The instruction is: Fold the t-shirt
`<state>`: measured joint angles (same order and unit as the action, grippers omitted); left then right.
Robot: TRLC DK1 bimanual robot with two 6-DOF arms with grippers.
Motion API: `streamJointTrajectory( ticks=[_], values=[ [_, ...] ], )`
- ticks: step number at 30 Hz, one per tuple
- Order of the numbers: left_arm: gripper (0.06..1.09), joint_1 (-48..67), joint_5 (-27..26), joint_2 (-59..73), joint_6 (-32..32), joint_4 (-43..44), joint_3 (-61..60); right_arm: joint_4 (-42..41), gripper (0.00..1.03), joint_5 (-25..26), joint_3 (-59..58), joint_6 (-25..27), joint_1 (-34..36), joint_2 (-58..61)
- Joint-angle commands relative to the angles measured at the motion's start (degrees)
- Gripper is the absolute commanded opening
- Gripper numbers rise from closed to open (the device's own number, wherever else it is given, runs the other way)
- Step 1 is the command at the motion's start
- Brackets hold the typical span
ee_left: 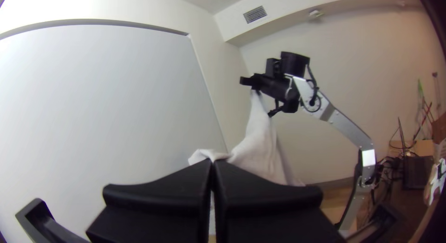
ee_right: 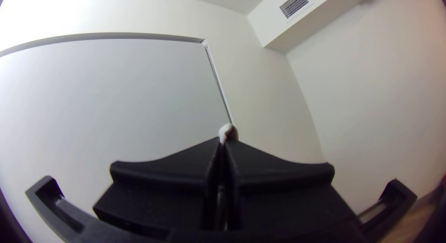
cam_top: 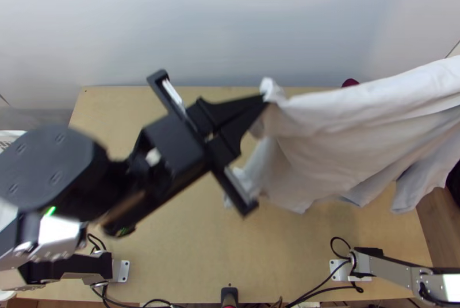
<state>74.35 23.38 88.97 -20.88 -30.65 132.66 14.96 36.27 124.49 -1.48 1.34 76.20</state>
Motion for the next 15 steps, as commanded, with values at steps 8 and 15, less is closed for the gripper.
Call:
streamJointTrajectory(
  ticks=[8,15],
  values=[
    [0.09,6.07,0.79,-0.73,6.29,-9.07,-2.93,-0.11,0.03,-1.12,-7.86,-2.83,-18.75,9.84],
    [0.09,-3.15,3.61,-5.38,18.77,-18.12,-12.07,3.14,0.03,-5.77,-9.44,-10.48,-24.37,18.45]
  ],
)
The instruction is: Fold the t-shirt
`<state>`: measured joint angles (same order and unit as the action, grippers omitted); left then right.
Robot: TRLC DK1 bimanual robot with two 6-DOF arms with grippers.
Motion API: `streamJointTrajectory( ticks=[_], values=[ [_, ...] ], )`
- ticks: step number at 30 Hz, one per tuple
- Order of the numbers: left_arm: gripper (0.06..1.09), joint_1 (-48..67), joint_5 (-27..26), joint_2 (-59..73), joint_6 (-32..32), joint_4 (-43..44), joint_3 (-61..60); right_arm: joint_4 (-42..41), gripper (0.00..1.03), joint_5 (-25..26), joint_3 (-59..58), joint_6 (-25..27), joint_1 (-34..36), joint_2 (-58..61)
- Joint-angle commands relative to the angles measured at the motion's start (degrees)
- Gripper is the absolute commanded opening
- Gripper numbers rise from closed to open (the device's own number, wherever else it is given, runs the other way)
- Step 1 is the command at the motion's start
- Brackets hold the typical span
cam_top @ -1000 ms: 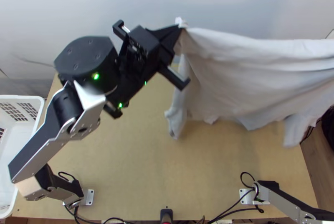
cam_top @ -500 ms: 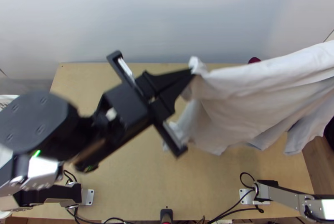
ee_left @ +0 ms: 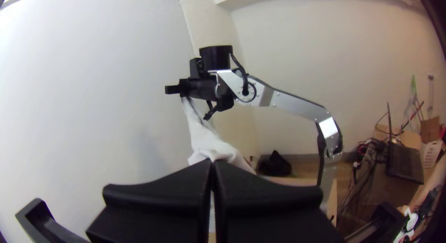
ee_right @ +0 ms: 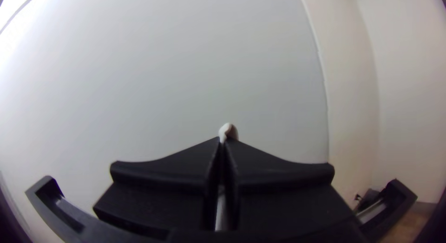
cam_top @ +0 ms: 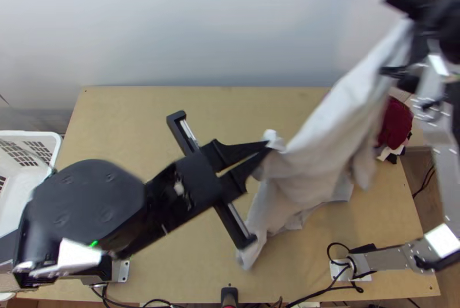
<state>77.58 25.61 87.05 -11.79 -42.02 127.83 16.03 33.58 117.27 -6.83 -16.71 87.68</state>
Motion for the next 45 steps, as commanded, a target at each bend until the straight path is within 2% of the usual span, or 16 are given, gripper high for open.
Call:
streamJointTrajectory(
  ticks=[1,3,8,13,18,23,33,40,45],
  values=[
    [0.09,-7.71,1.29,-5.31,11.26,-6.58,-10.67,2.07,0.03,-3.26,-2.22,-5.65,-7.28,8.21],
    [0.09,-11.14,1.11,-9.17,13.37,-4.91,-18.32,2.16,0.03,-4.49,-2.14,-7.23,-8.43,10.76],
    [0.09,-20.36,-0.03,-17.44,13.81,-2.45,-34.14,2.16,0.03,-6.69,-0.55,-9.43,-11.94,17.44],
    [0.09,-30.74,-5.48,-23.32,11.70,3.61,-45.30,2.16,0.03,-8.27,3.66,-9.96,-15.46,24.73],
    [0.09,-38.73,-5.65,-28.07,11.70,8.36,-56.38,5.68,0.03,-10.12,12.10,-11.98,-18.45,33.61],
    [0.09,-41.46,-5.57,-34.75,13.46,8.89,-66.75,5.59,0.03,-12.05,14.91,-12.86,-22.40,39.94],
    [0.09,-50.25,-5.74,-49.34,14.08,4.31,-79.40,2.78,0.03,-13.81,16.32,-14.18,-30.66,49.08],
    [0.09,-57.45,-7.15,-56.37,11.09,1.15,-85.55,-0.04,0.03,-13.98,17.73,-15.58,-34.53,53.30],
    [0.09,-63.43,-7.24,-58.13,10.47,1.94,-89.16,-5.31,0.03,-11.96,17.73,-15.58,-35.76,55.14]
  ],
)
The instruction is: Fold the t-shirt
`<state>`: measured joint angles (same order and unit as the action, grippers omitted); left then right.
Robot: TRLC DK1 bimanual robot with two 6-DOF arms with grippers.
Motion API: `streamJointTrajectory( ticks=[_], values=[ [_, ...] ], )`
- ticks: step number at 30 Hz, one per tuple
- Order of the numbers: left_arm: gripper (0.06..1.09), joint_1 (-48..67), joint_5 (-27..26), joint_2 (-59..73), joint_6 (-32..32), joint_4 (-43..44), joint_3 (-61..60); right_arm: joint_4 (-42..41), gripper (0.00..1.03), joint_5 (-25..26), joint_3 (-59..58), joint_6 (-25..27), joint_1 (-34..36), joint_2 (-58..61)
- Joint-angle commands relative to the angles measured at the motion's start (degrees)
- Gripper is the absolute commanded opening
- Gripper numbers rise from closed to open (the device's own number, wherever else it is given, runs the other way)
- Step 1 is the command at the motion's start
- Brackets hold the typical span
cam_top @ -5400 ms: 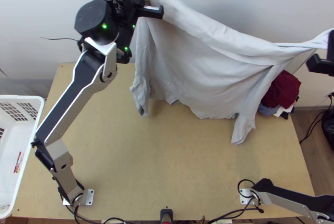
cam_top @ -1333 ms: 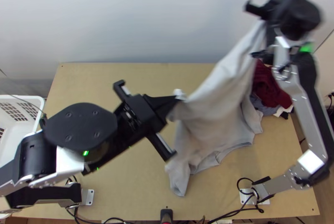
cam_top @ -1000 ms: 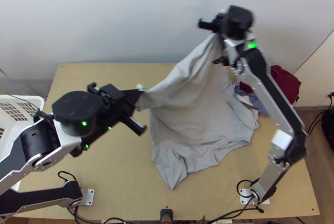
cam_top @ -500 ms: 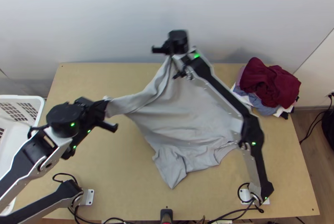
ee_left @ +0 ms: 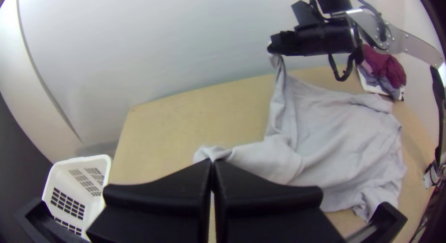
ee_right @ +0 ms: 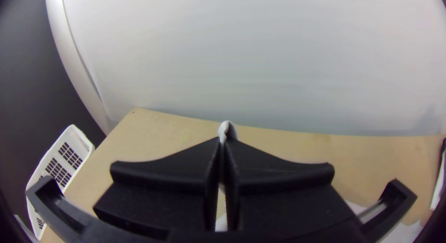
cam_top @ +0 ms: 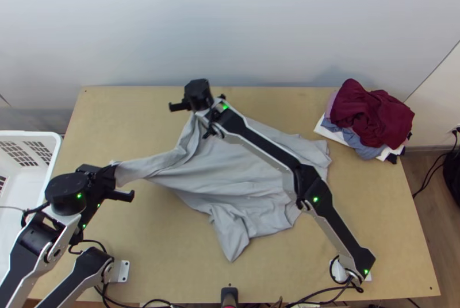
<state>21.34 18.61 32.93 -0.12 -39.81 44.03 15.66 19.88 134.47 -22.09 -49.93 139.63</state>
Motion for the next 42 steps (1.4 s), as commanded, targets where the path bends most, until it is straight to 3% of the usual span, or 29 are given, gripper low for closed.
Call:
streamJointTrajectory(
  ticks=[1,5,6,10,12,14,15,16,19,21,28,32,37,42],
  values=[
    [0.09,-8.16,-0.33,-4.01,-1.20,0.00,-5.80,-5.64,0.03,2.53,0.53,-0.24,-2.71,3.36],
    [0.09,-10.18,-0.33,-3.92,-0.93,2.20,-8.26,-7.66,0.03,5.43,0.53,-0.24,-2.80,3.80],
    [0.09,-10.44,-0.33,-3.92,-0.50,2.99,-9.05,-8.01,0.09,6.49,0.53,-0.33,-2.71,3.89],
    [0.10,-10.88,-0.33,-3.22,5.66,4.13,-11.34,-7.84,0.78,9.56,0.35,-1.38,-2.54,3.19],
    [0.10,-11.85,-0.33,-3.13,10.05,4.57,-12.39,-7.49,0.97,10.27,-0.27,-1.38,-2.36,2.22],
    [0.10,-11.94,-0.33,-3.22,12.42,5.54,-13.01,-7.31,0.99,11.06,-0.88,-1.38,-2.19,0.82],
    [0.17,-12.03,-0.33,-3.31,13.66,6.06,-13.18,-7.22,0.99,11.67,-1.50,-1.38,-2.19,-0.06],
    [0.29,-12.03,-0.42,-3.31,14.18,6.85,-13.27,-6.96,0.99,12.11,-1.94,-1.29,-2.10,-1.03],
    [0.84,-12.38,-1.03,-1.46,15.68,7.38,-12.39,-5.64,0.99,12.11,-3.61,-1.12,-0.69,-4.90],
    [1.03,-15.10,-2.44,1.61,16.82,6.33,-10.63,-4.41,0.99,12.11,-5.45,-1.12,1.06,-8.50],
    [1.04,-22.57,-9.65,8.38,19.72,6.06,-3.60,7.02,0.99,12.03,-12.57,-0.06,7.74,-22.21],
    [1.04,-15.98,-11.23,18.75,24.20,8.17,2.02,8.86,0.99,11.06,-20.66,-0.06,10.65,-32.58],
    [1.04,-7.72,-10.88,34.13,24.64,15.38,9.49,10.44,0.99,10.88,-31.12,1.26,13.19,-43.92],
    [1.04,-1.04,-10.79,50.92,24.99,15.82,21.45,11.41,0.99,10.88,-38.67,1.43,17.59,-52.18]
  ],
)
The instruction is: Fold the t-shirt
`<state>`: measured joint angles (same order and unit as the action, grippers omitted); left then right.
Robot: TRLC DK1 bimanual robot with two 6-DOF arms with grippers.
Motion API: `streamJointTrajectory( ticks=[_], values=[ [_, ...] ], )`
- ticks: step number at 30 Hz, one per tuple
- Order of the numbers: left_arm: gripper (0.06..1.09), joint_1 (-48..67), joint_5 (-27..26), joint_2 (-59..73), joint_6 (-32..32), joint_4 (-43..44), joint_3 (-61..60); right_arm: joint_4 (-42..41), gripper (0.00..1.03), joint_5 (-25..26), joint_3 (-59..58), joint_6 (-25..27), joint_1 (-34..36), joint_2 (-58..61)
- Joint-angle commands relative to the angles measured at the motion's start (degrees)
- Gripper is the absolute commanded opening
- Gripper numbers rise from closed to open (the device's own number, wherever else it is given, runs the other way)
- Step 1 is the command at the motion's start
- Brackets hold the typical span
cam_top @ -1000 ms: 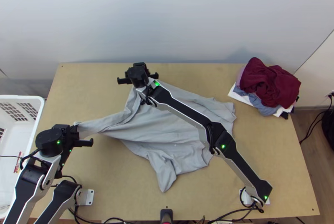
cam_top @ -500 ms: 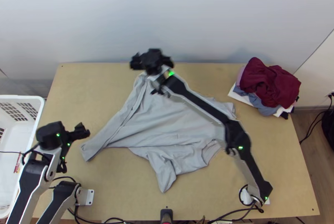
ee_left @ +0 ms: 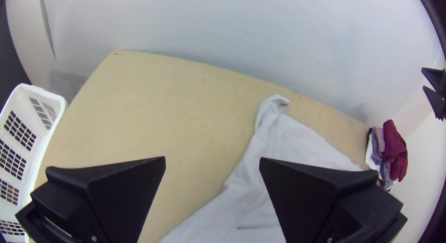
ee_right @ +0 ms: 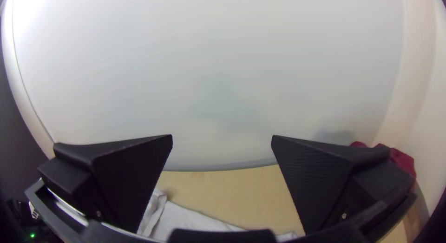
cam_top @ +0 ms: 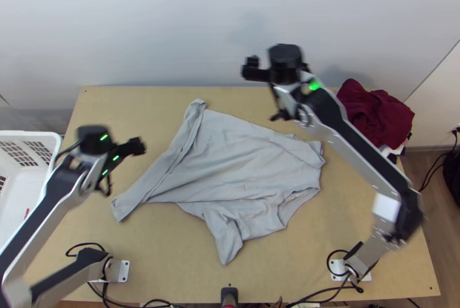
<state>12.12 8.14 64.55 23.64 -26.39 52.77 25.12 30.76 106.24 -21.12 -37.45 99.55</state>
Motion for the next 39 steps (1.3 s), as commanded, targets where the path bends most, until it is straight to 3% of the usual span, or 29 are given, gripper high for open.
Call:
streamJointTrajectory(
  ticks=[1,16,24,26,35,39],
  values=[
    [1.04,9.59,-0.32,21.67,1.23,2.05,14.55,2.03,0.99,-0.27,-11.49,0.47,5.90,-13.24],
    [1.03,23.04,-2.43,37.57,0.27,1.87,20.35,2.47,0.99,-0.53,-14.30,0.03,11.79,-16.58],
    [1.03,20.58,5.31,42.32,-3.95,3.80,22.99,3.09,0.99,-0.79,-17.11,-0.14,13.37,-19.04],
    [0.95,19.61,5.31,42.58,-4.57,3.98,22.99,3.09,0.99,-0.88,-18.08,-0.32,13.81,-19.65],
    [0.93,17.24,6.36,43.90,-6.41,3.10,23.16,3.44,0.99,-1.41,-19.66,-0.94,14.95,-20.97],
    [0.79,17.24,6.45,42.58,-6.59,2.40,22.29,3.44,0.99,-1.41,-20.10,-1.11,15.83,-21.32]
  ],
)
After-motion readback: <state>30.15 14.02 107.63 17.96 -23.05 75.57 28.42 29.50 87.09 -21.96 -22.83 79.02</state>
